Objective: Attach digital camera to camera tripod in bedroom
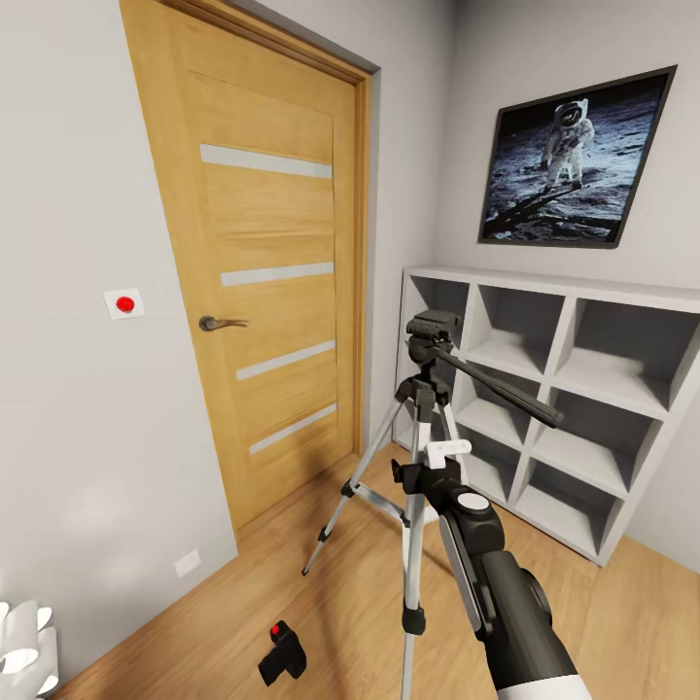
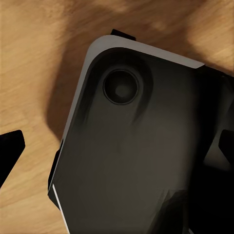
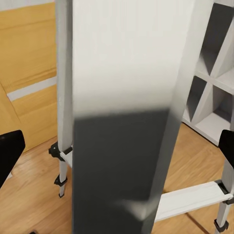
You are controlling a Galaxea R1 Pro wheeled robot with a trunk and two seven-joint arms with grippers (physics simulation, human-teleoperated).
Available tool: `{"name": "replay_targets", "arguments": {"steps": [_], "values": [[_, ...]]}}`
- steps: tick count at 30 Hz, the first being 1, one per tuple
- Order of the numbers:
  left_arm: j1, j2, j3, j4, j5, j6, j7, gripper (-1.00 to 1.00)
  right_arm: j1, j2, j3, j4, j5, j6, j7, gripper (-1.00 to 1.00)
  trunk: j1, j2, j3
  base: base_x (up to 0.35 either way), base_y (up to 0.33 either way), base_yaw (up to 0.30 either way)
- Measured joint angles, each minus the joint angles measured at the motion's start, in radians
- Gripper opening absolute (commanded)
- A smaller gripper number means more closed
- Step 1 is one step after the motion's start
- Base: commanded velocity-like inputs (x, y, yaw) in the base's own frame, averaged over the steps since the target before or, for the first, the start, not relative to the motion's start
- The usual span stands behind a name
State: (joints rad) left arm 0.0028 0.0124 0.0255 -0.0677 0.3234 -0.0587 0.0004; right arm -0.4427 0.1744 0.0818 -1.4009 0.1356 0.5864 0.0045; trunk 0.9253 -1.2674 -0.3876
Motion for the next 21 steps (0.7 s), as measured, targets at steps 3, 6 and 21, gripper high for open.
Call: {"name": "replay_targets", "arguments": {"steps": [3, 6, 21], "values": [[0.000, 0.000, 0.000, 0.000, 0.000, 0.000, 0.000, 1.00, 0.000, 0.000, 0.000, 0.000, -0.001, 0.000, -0.001, 1.00, 0.000, 0.000, 0.000, 0.000, 0.000, 0.000], [0.000, 0.000, 0.000, 0.000, 0.000, 0.000, 0.000, 1.00, 0.000, 0.000, 0.000, 0.001, -0.002, 0.001, -0.001, -1.00, 0.000, 0.000, 0.000, 0.000, 0.000, 0.000], [0.000, 0.000, 0.000, 0.000, 0.000, 0.000, 0.000, 1.00, 0.000, 0.000, 0.001, 0.039, 0.009, -0.018, -0.002, -1.00, 0.000, 0.000, 0.000, 0.000, 0.000, 0.000]]}}
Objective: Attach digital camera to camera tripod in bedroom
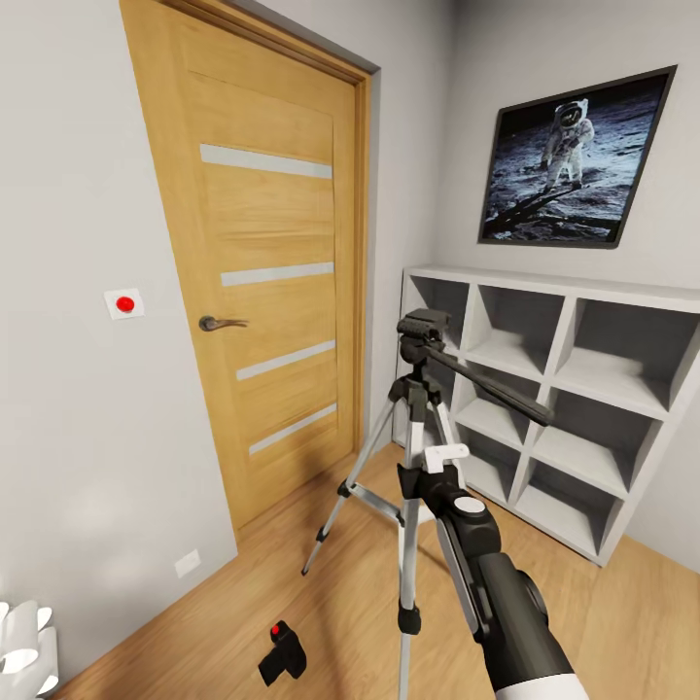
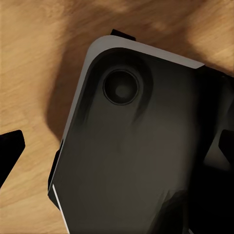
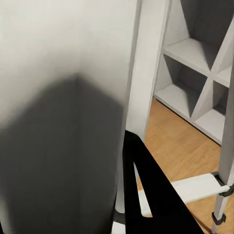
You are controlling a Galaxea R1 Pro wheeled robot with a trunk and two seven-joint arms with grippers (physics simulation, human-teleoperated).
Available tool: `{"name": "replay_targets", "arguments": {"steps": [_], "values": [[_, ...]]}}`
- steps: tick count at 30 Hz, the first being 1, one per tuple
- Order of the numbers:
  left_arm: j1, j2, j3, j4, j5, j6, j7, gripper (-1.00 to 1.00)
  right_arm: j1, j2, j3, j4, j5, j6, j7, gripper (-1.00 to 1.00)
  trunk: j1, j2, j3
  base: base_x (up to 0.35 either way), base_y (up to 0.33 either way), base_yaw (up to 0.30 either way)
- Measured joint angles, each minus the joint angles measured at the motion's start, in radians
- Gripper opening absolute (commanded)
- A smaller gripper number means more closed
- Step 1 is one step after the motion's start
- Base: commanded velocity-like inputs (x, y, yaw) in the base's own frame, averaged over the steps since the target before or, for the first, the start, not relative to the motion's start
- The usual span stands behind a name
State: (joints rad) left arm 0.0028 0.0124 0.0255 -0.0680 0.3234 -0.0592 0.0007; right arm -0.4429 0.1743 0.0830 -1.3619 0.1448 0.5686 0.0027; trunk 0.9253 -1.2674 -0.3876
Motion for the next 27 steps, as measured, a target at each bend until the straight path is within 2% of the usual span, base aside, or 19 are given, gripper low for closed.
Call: {"name": "replay_targets", "arguments": {"steps": [6, 11, 12, 13, 14, 15, 17, 20, 27], "values": [[0.000, 0.000, 0.000, 0.000, 0.000, 0.000, 0.000, 1.00, 0.000, 0.000, 0.003, -0.014, 0.001, 0.001, 0.001, -1.00, 0.000, 0.000, 0.000, 0.000, 0.000, 0.000], [0.000, 0.000, 0.000, 0.000, -0.001, 0.000, 0.000, 1.00, 0.000, 0.000, 0.003, -0.068, 0.000, 0.006, 0.005, -1.00, 0.000, 0.000, 0.000, 0.000, 0.000, 0.000], [0.000, 0.000, 0.000, 0.000, -0.001, 0.000, 0.000, 1.00, -0.001, 0.000, -0.002, -0.149, -0.006, 0.100, 0.008, -1.00, 0.000, 0.000, 0.000, 0.000, 0.000, 0.000], [0.000, 0.000, 0.000, 0.000, -0.001, 0.000, -0.001, 1.00, -0.001, 0.000, -0.002, -0.206, -0.001, 0.125, 0.007, -1.00, 0.000, 0.000, 0.000, 0.000, 0.000, 0.000], [0.000, 0.000, 0.000, 0.000, -0.001, 0.000, -0.001, 1.00, -0.001, 0.000, -0.002, -0.211, 0.008, 0.065, 0.007, -1.00, 0.000, 0.000, 0.000, 0.000, 0.000, 0.000], [0.000, 0.000, 0.000, 0.000, -0.001, 0.000, 0.000, 1.00, -0.002, 0.000, -0.002, -0.212, 0.009, 0.048, 0.007, -1.00, 0.000, 0.000, 0.000, 0.000, 0.000, 0.000], [0.000, 0.000, 0.000, 0.000, -0.001, 0.000, 0.000, 1.00, -0.001, 0.000, -0.002, -0.210, -0.004, 0.064, 0.007, -1.00, 0.000, 0.000, 0.000, 0.000, 0.000, 0.000], [0.000, 0.000, 0.000, 0.000, -0.001, 0.000, 0.000, 1.00, -0.009, 0.000, -0.001, -0.213, 0.004, 0.013, 0.006, -1.00, 0.000, 0.000, 0.000, 0.000, 0.000, 0.000], [0.000, 0.000, -0.001, 0.000, -0.001, 0.000, 0.000, 1.00, -0.040, 0.000, -0.001, -0.212, 0.000, -0.011, 0.006, -1.00, 0.000, 0.000, 0.000, 0.000, 0.000, 0.000]]}}
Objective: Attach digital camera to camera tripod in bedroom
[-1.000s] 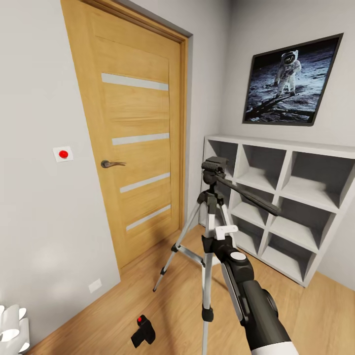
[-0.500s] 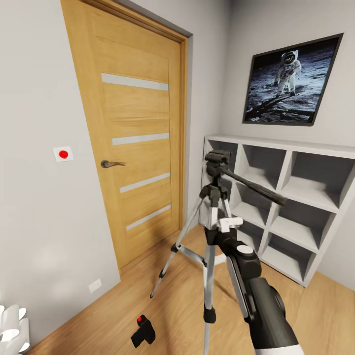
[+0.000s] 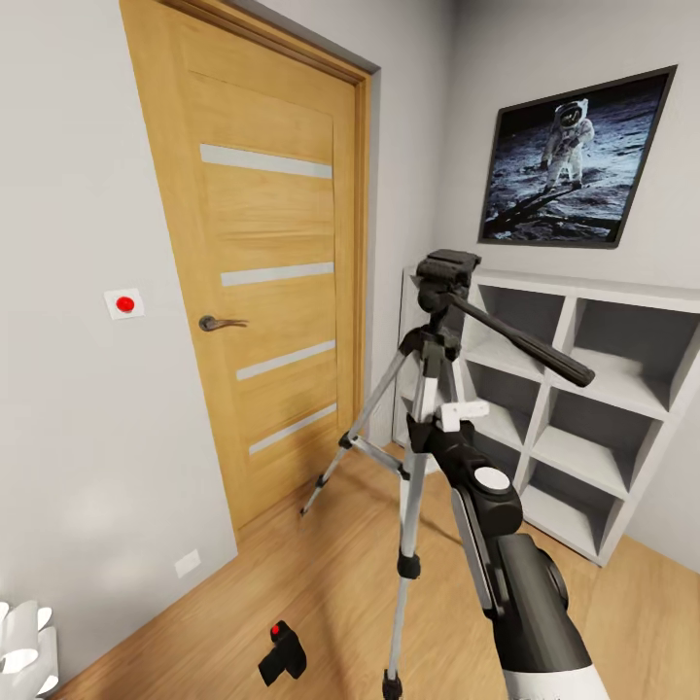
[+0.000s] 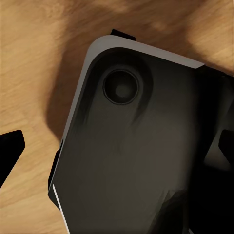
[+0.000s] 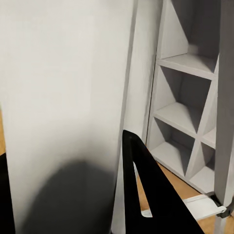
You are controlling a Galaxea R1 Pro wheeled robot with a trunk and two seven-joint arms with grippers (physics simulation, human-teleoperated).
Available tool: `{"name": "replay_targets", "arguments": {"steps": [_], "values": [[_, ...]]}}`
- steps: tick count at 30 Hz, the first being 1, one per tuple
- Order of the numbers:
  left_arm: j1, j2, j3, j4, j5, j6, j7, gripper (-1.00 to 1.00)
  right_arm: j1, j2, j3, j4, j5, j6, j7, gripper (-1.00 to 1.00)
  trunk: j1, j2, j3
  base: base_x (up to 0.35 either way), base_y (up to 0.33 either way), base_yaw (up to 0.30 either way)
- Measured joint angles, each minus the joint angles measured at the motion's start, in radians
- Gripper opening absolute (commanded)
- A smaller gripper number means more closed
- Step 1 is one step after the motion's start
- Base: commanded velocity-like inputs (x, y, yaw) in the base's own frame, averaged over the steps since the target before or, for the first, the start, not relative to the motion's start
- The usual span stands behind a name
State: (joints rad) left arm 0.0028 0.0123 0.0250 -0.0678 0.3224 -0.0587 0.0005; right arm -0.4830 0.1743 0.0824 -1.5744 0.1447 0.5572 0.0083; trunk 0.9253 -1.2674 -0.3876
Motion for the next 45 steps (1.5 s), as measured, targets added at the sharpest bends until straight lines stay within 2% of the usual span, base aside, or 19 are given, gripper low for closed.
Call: {"name": "replay_targets", "arguments": {"steps": [6, 14, 39, 45], "values": [[0.000, 0.000, 0.000, 0.000, 0.000, 0.000, 0.000, 1.00, -0.003, 0.000, 0.006, 0.002, 0.000, -0.002, 0.000, -1.00, 0.000, 0.000, 0.000, 0.000, 0.000, 0.000], [0.000, -0.001, 0.000, 0.000, 0.000, -0.001, 0.000, 1.00, -0.004, 0.000, 0.012, 0.002, 0.041, 0.007, 0.000, -1.00, 0.000, 0.000, 0.000, -0.060, -0.002, 0.000], [0.000, -0.001, 0.000, 0.000, 0.005, 0.000, 0.002, 1.00, -0.004, 0.000, 0.001, 0.002, 0.052, 0.026, 0.000, -1.00, 0.001, 0.000, 0.000, -0.291, -0.130, 0.000], [0.000, -0.001, -0.001, 0.000, 0.006, 0.000, 0.002, 1.00, -0.004, 0.000, -0.001, 0.002, 0.057, 0.026, -0.018, -1.00, 0.001, 0.000, 0.000, -0.269, -0.185, 0.000]]}}
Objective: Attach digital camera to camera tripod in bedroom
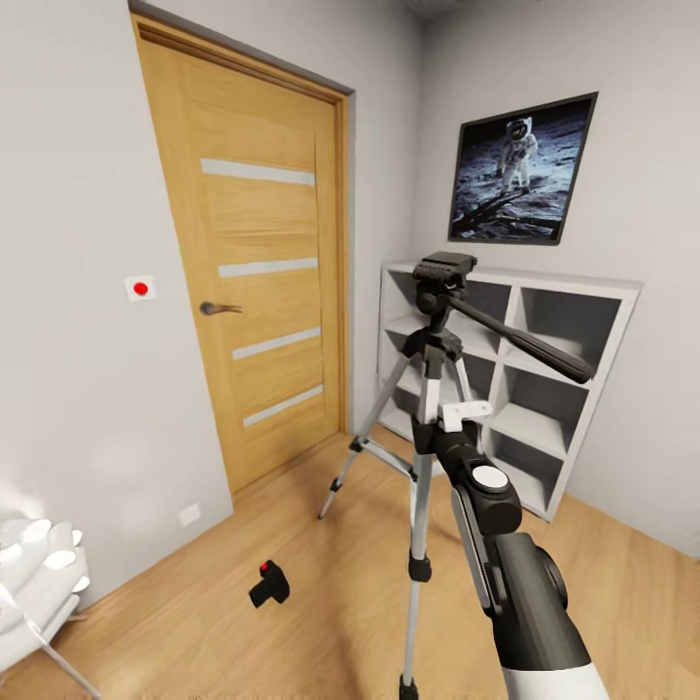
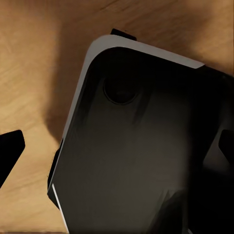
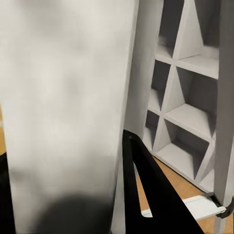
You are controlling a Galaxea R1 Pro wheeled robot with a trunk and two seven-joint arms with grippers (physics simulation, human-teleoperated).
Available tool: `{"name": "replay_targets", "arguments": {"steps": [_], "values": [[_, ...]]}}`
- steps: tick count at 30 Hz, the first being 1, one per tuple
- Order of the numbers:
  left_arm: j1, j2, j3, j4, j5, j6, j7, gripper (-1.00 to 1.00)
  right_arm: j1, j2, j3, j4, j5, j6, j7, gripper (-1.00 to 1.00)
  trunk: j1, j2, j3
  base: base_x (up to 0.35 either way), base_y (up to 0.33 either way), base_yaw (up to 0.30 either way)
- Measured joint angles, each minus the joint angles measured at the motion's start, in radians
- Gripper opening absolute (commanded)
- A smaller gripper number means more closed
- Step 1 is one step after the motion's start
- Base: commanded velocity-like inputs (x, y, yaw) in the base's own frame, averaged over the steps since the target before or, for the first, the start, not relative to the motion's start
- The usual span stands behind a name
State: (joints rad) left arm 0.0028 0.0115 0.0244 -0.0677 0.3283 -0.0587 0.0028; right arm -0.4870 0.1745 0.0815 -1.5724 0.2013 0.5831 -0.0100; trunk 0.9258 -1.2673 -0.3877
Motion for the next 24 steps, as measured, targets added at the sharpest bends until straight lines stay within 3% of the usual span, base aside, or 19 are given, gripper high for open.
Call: {"name": "replay_targets", "arguments": {"steps": [24], "values": [[0.000, 0.000, 0.000, 0.000, 0.000, 0.000, 0.000, 1.00, 0.000, 0.000, 0.000, 0.000, -0.002, 0.000, -0.009, -1.00, 0.000, 0.000, 0.000, -0.255, -0.197, 0.000]]}}
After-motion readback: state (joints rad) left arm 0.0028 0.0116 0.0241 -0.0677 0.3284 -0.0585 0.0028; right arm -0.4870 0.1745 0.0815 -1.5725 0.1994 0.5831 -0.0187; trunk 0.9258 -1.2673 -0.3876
